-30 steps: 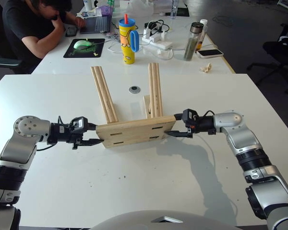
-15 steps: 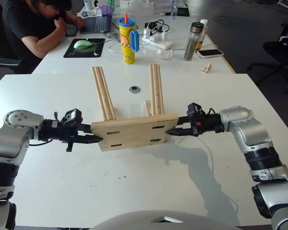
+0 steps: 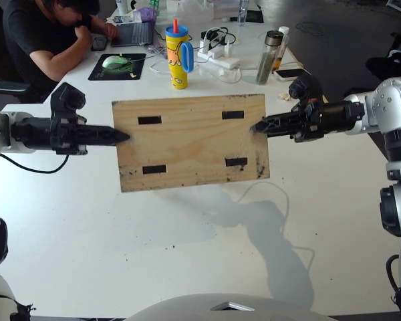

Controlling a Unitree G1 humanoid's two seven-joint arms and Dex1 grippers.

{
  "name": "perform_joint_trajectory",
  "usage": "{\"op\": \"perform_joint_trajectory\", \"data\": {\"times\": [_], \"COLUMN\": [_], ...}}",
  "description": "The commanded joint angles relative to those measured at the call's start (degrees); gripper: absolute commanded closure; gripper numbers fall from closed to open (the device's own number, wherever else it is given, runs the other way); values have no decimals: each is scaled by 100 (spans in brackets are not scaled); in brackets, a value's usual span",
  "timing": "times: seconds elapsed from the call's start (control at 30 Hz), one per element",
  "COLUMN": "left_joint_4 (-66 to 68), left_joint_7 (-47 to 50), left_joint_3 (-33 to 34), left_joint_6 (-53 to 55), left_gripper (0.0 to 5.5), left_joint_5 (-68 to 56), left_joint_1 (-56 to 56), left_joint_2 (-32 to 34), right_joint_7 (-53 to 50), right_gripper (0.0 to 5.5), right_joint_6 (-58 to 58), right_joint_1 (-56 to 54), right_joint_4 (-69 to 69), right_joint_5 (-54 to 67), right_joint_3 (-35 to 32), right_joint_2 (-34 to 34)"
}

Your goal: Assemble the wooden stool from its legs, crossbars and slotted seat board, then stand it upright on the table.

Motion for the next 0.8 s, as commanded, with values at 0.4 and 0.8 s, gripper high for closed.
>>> {"op": "perform_joint_trajectory", "data": {"times": [0.4,0.8], "left_joint_4": [4374,1633], "left_joint_7": [442,11], "left_joint_3": [368,843], "left_joint_6": [-2433,-3454], "left_gripper": [228,140], "left_joint_5": [1935,1660], "left_joint_1": [-1204,1952], "left_joint_2": [-1078,-37], "right_joint_7": [-1703,-2712], "right_gripper": [190,136], "right_joint_6": [-3056,-4097], "right_joint_1": [-777,453], "right_joint_4": [4154,3867], "right_joint_5": [-1049,-1098], "right_joint_3": [-1499,-3145], "right_joint_2": [1259,490]}}
